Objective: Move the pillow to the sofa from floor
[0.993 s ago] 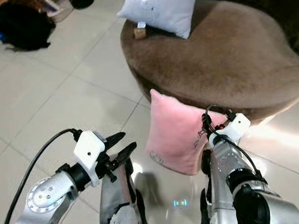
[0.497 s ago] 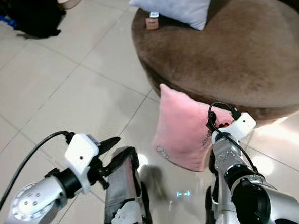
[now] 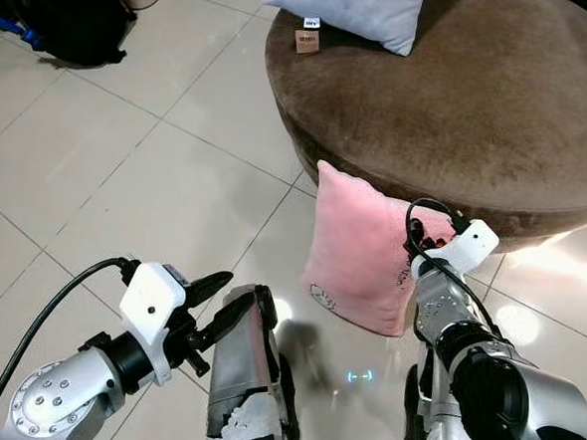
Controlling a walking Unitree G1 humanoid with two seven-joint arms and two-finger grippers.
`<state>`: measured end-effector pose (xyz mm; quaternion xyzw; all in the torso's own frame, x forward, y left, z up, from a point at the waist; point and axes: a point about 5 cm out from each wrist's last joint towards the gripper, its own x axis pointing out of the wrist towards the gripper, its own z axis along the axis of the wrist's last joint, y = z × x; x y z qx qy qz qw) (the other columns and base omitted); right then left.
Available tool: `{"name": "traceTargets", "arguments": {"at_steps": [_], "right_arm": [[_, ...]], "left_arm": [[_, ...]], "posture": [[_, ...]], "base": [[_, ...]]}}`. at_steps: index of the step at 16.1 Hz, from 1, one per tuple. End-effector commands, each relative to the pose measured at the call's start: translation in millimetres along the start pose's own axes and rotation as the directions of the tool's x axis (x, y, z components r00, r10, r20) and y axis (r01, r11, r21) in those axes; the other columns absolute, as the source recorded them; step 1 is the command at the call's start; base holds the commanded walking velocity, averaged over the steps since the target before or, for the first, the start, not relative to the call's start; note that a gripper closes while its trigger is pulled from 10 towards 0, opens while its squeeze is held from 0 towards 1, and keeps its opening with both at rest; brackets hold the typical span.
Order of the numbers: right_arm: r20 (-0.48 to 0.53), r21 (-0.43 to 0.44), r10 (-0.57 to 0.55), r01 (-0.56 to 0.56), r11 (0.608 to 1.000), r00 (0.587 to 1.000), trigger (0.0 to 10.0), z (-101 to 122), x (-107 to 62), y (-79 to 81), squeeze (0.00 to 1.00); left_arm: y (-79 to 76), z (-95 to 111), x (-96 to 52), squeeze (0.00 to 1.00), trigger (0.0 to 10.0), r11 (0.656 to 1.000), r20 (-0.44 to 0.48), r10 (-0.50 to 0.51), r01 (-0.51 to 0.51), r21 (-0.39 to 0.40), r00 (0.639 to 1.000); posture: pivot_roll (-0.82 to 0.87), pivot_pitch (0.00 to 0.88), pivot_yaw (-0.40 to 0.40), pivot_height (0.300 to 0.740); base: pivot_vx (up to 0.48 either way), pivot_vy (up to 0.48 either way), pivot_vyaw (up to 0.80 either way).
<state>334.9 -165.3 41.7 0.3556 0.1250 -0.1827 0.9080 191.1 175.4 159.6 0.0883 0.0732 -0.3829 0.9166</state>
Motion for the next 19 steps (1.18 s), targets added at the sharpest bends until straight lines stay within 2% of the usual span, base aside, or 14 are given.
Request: {"name": "traceTargets", "arguments": {"at_steps": [1,13,19], "right_arm": [[-0.025,0.026,0.001,-0.001,1.000,1.000,0.0,-8.3,-2.3,1.1,0.00],[-0.017,0.039,0.021,-0.020,0.999,1.000,0.0,-10.0,-3.5,0.9,0.00],[-0.029,0.054,0.048,-0.046,0.997,0.998,0.0,-15.0,-5.4,1.6,0.00]], "left_arm": [[-2.6,2.3,-2.2,0.00,10.0,1.000,-0.012,-0.012,0.012,0.010,1.000],[-3.1,2.2,-3.8,0.00,10.0,1.000,-0.025,-0.016,0.016,0.009,1.000],[-3.1,1.4,1.9,0.00,10.0,1.000,-0.022,-0.015,0.015,0.010,1.000]], "posture": [[0.36,0.311,0.164,0.521],[0.36,0.309,0.165,0.521],[0.35,0.288,0.157,0.521]], "base": [[0.000,0.000,0.00],[0.000,0.000,0.00],[0.000,0.000,0.00]]}}
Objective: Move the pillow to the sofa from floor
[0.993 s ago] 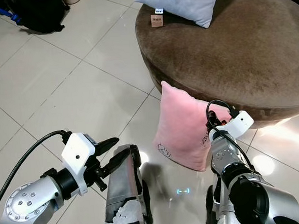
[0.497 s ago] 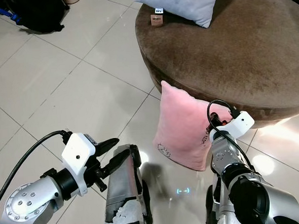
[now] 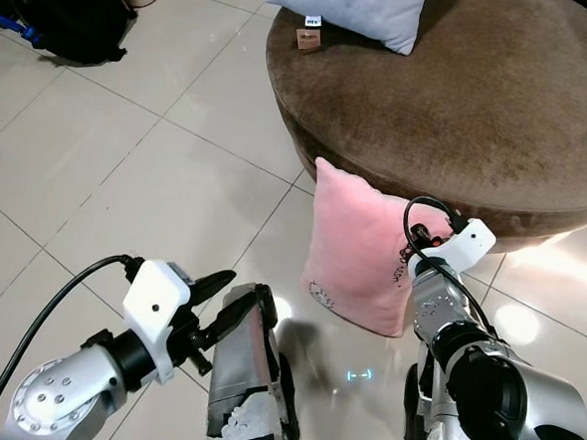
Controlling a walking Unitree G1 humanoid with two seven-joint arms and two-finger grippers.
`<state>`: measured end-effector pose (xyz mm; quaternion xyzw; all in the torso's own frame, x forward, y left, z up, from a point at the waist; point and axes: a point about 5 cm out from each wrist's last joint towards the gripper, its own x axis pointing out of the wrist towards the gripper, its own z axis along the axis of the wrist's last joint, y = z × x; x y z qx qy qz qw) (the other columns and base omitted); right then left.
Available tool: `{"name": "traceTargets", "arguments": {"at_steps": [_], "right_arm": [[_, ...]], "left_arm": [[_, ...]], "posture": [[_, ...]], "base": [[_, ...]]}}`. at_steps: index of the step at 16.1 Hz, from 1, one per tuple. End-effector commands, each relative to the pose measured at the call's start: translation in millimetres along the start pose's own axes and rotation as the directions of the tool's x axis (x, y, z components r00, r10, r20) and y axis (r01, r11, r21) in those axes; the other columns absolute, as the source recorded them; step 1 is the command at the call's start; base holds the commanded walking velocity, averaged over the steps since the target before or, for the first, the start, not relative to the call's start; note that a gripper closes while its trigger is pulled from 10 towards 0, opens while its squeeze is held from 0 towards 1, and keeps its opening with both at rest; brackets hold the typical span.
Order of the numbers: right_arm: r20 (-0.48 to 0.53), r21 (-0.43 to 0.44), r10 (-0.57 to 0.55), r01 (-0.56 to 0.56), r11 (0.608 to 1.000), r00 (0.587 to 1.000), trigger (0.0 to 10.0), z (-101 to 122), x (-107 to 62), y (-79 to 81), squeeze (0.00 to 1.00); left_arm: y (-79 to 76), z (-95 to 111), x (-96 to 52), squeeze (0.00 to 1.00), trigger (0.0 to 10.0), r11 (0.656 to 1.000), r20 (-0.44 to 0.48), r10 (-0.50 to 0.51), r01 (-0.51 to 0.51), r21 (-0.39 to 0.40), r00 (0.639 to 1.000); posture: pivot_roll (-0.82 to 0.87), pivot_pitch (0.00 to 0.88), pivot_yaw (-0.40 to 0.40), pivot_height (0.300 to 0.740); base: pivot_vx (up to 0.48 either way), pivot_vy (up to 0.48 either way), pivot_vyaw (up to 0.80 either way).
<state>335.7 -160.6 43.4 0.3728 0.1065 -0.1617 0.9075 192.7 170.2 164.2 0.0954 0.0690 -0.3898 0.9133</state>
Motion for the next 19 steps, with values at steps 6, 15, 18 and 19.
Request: {"name": "traceTargets", "arguments": {"at_steps": [6,15,18,19], "right_arm": [[-0.086,0.016,0.154,-0.153,0.988,0.984,0.0,-33.1,-13.2,14.9,0.00],[0.364,0.066,0.466,-0.521,0.851,0.807,0.0,88.3,-58.1,114.3,0.00],[0.503,0.044,0.445,-0.536,0.843,0.741,0.0,145.2,-79.1,125.0,0.00],[0.544,-0.014,0.410,-0.481,0.877,0.732,0.0,164.3,-87.7,122.8,0.00]], "left_arm": [[11.7,-20.7,16.1,0.00,10.0,0.999,-0.002,0.042,-0.042,-0.032,0.999],[36.5,2.8,65.1,0.00,10.0,0.987,0.229,0.158,-0.147,-0.064,0.960],[46.1,26.6,78.1,0.00,10.0,0.986,0.314,0.166,-0.161,-0.043,0.935],[54.3,37.9,84.5,0.00,10.0,0.981,0.349,0.191,-0.192,-0.032,0.917]], "posture": [[0.24,0.202,0.096,0.521],[0.02,0.052,0.061,0.521],[0.00,0.014,0.071,0.521],[-0.02,0.000,0.081,0.521]], "base": [[0.000,0.000,0.00],[0.000,0.000,0.00],[0.000,0.000,0.00],[0.000,0.000,0.00]]}}
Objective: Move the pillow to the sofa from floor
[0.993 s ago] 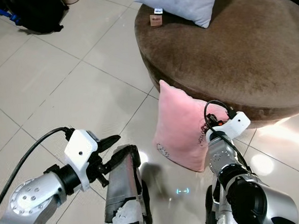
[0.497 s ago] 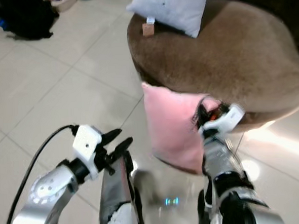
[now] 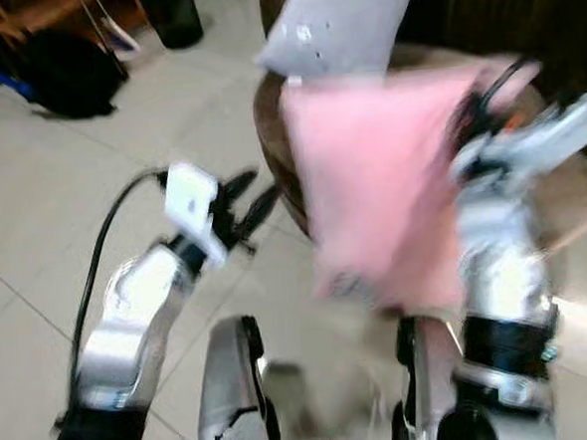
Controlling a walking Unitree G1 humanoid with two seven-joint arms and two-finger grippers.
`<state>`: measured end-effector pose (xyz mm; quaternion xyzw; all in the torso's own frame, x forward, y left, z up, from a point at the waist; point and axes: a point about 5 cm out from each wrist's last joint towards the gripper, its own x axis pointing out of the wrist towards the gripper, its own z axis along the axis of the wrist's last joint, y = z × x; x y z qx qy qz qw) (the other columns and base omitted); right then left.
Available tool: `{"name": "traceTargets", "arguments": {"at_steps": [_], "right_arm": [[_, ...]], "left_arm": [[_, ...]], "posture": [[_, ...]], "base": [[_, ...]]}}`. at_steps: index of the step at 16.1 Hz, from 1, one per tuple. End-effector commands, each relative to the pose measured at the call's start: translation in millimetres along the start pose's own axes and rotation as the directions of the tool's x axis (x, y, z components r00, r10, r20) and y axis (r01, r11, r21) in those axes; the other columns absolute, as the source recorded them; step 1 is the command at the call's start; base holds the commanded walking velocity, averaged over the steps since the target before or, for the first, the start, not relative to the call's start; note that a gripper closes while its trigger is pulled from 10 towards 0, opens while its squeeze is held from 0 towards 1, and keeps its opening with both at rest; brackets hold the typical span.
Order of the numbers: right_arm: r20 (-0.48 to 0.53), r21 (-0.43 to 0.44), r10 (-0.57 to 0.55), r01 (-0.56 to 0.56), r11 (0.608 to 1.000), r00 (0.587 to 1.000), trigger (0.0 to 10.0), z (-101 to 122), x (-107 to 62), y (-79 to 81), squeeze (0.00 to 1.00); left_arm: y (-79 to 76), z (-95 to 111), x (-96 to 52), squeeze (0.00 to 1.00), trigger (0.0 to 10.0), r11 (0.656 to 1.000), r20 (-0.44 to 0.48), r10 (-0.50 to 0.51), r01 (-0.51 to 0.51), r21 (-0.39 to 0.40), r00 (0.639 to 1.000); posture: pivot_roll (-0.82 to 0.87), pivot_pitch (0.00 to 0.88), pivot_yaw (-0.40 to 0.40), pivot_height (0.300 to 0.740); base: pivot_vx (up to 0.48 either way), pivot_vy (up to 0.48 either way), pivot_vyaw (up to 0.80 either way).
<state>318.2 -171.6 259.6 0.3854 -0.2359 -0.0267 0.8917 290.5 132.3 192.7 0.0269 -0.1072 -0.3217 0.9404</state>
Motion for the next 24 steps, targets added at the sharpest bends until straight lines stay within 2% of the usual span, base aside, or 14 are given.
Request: {"name": "traceTargets", "arguments": {"at_steps": [1,2,3,4,7,10,13,16,24], "right_arm": [[0.003,-0.073,0.004,-0.004,0.997,1.000,10.0,10.1,-1.0,3.0,0.00],[-0.041,-0.160,0.043,-0.049,0.986,0.998,10.0,9.9,-1.5,6.3,0.00],[-0.109,-0.239,0.052,-0.077,0.968,0.993,10.0,5.0,-6.8,6.8,0.00],[-0.145,-0.270,0.012,-0.051,0.962,0.989,10.0,-1.6,-15.3,3.0,0.00],[-0.153,-0.245,-0.012,-0.026,0.969,0.988,10.0,-1.7,-18.2,8.3,0.00],[-0.149,-0.236,0.018,-0.053,0.970,0.989,10.0,1.7,-9.1,22.0,0.00],[-0.144,-0.226,0.029,-0.062,0.972,0.989,10.0,6.1,-3.9,27.4,0.00],[-0.125,-0.254,0.011,-0.043,0.966,0.992,10.0,7.0,-1.0,22.9,0.00],[-0.145,-0.287,-0.043,-0.001,0.958,0.988,10.0,3.1,-4.9,8.3,0.00]], "left_arm": [[3.9,-1.5,-5.4,0.00,10.0,0.998,-0.013,0.057,-0.057,0.012,0.998],[1.1,-1.1,-8.0,0.00,10.0,0.994,-0.025,0.107,-0.106,0.010,0.994],[1.6,-0.1,-4.4,0.00,10.0,0.991,-0.025,0.135,-0.134,0.021,0.991],[-2.2,3.3,0.9,0.00,10.0,0.990,-0.005,0.132,-0.131,0.046,0.991],[-8.1,10.8,4.6,0.00,10.0,0.981,0.016,0.151,-0.152,0.121,0.988],[-2.5,20.8,9.2,0.00,10.0,0.967,0.042,0.242,-0.244,0.065,0.969],[0.5,12.5,2.0,0.00,10.0,0.952,-0.001,0.294,-0.293,0.093,0.956],[-4.1,5.3,1.5,0.00,10.0,0.953,-0.040,0.288,-0.282,0.111,0.957],[0.2,4.2,3.9,0.00,10.0,0.942,-0.046,0.317,-0.309,0.127,0.947]], "posture": [[-0.03,0.000,0.086,0.521],[-0.04,0.000,0.090,0.521],[-0.04,0.000,0.089,0.521],[-0.03,0.000,0.082,0.531],[-0.02,0.000,0.062,0.561],[-0.02,0.000,0.039,0.591],[-0.02,0.000,0.029,0.621],[-0.02,0.000,0.029,0.651],[-0.03,0.000,0.027,0.731]], "base": [[0.000,0.000,0.00],[0.000,0.000,0.00],[0.000,0.000,0.00],[0.000,0.000,0.00],[0.000,0.000,0.00],[0.000,0.000,0.00],[0.000,0.000,0.00],[0.000,0.000,0.00],[0.000,0.000,0.00]]}}
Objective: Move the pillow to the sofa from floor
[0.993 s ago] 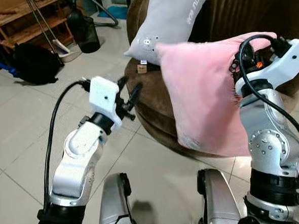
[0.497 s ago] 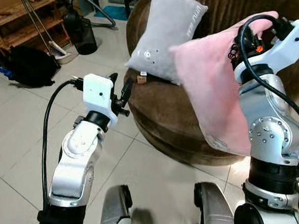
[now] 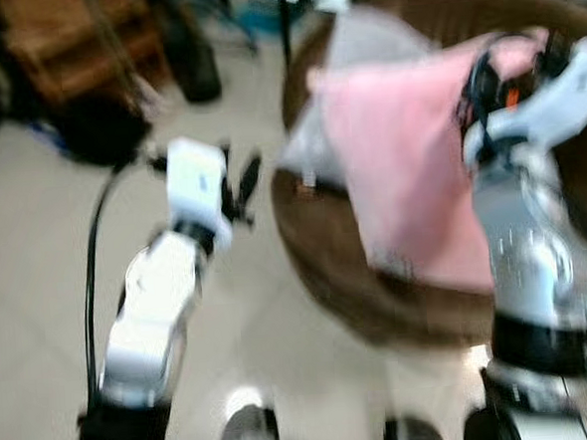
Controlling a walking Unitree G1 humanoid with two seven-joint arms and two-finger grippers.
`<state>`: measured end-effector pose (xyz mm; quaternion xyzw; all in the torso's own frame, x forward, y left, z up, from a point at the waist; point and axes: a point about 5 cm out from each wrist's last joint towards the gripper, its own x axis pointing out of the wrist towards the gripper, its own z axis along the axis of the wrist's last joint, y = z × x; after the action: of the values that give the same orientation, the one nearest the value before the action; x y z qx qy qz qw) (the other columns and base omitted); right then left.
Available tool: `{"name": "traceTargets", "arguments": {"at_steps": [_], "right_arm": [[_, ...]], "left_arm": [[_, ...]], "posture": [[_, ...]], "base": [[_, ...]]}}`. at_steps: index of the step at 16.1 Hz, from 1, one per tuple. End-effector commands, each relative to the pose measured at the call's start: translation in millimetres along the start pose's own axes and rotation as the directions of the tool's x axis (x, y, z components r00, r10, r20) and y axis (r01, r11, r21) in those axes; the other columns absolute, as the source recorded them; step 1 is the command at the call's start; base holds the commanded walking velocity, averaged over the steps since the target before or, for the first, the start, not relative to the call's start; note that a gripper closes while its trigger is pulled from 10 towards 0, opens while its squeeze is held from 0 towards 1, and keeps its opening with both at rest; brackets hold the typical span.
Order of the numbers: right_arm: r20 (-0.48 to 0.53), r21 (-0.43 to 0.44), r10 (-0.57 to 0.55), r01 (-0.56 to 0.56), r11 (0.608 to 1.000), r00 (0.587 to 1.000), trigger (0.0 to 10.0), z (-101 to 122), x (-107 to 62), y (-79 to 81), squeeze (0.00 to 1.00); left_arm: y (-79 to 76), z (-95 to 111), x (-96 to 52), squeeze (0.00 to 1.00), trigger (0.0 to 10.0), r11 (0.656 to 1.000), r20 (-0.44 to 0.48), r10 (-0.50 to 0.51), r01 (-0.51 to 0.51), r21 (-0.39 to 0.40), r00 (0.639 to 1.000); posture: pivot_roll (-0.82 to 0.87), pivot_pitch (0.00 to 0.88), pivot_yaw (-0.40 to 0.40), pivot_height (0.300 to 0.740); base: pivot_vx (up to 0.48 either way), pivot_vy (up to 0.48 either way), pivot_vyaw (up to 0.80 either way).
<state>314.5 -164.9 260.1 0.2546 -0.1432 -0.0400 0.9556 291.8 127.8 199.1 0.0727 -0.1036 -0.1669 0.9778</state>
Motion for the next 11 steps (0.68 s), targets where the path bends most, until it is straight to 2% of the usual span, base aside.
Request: {"name": "traceTargets", "arguments": {"at_steps": [1,3,6,7,9,11], "right_arm": [[0.023,0.002,-0.003,0.003,1.000,1.000,10.0,3.6,-2.0,-1.2,0.00],[0.006,-0.002,-0.013,0.013,1.000,1.000,10.0,-1.4,-3.1,-3.9,0.00],[-0.071,-0.074,-0.010,0.004,0.997,0.997,10.0,-22.1,-10.4,-8.7,0.00],[-0.083,-0.066,-0.004,-0.002,0.998,0.997,10.0,-27.6,-14.2,-8.9,0.00],[-0.113,-0.047,-0.007,0.002,0.999,0.994,10.0,-35.5,-18.1,-9.8,0.00],[-0.128,-0.051,-0.014,0.008,0.999,0.992,10.0,-40.2,-20.0,-11.3,0.00]], "left_arm": [[2.6,-1.2,-0.1,0.00,10.0,1.000,-0.011,0.013,-0.013,0.004,1.000],[4.8,-0.5,0.3,0.00,10.0,1.000,-0.010,0.019,-0.019,0.010,1.000],[6.3,-3.3,0.3,0.00,10.0,1.000,-0.016,0.002,-0.002,0.027,1.000],[6.4,-3.2,0.9,0.00,10.0,1.000,-0.013,-0.004,0.004,0.021,1.000],[6.4,-3.1,1.9,0.00,10.0,1.000,-0.010,-0.008,0.008,0.014,1.000],[6.0,-3.6,2.4,0.00,10.0,1.000,-0.010,-0.012,0.012,0.015,1.000]], "posture": [[-0.03,0.000,0.026,0.740],[-0.03,0.000,0.026,0.740],[-0.03,0.000,0.030,0.740],[-0.03,0.000,0.032,0.740],[-0.03,0.000,0.035,0.740],[-0.03,0.000,0.038,0.740]], "base": [[0.000,0.000,0.00],[0.000,0.000,0.00],[0.000,0.000,0.00],[0.000,0.000,0.00],[0.336,0.000,0.00],[0.356,0.000,-0.62]]}}
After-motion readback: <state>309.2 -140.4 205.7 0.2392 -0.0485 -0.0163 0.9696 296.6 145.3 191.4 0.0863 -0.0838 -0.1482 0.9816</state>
